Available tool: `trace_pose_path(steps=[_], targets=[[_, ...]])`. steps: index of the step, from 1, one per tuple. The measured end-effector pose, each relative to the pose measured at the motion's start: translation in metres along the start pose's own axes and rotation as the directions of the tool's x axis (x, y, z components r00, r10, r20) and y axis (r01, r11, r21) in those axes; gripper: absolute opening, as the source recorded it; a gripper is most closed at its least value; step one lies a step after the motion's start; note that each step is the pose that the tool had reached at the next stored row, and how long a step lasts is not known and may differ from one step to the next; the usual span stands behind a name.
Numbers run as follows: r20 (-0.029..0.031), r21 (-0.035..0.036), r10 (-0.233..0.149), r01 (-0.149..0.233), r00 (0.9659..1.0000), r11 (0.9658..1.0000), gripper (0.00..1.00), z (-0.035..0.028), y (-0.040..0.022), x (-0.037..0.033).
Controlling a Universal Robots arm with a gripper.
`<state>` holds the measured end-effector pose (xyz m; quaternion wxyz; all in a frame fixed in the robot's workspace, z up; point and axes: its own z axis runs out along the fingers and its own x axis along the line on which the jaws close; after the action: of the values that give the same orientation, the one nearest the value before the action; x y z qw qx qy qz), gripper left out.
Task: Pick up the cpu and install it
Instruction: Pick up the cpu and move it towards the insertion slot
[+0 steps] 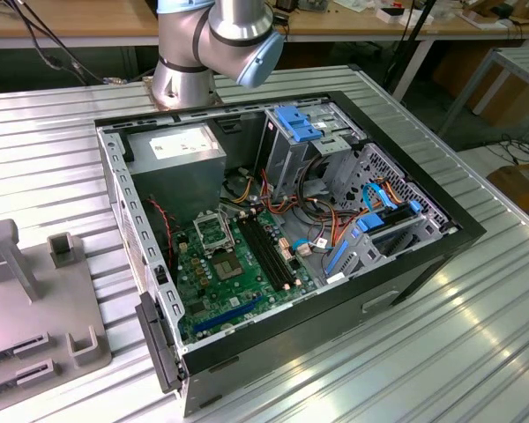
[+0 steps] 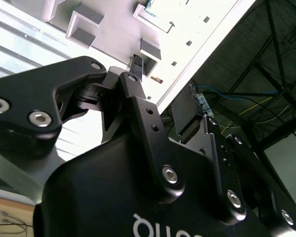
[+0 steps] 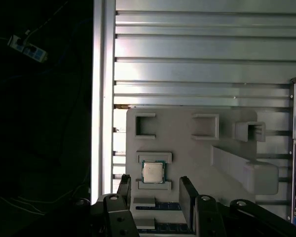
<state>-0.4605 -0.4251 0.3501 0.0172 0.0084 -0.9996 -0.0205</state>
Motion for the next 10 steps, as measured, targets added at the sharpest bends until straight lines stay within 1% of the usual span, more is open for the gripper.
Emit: trace_pose_path(steps=[5,10], targets=[[0.0001,0.0004,0.0,0.0,1.0,1.0,0.52,0.0014,-0.0001,-0.0001],[0.0,0.0005,0.0,0.0,1.0,1.0,0.52,0.0068,-0.0003,-0.0002]])
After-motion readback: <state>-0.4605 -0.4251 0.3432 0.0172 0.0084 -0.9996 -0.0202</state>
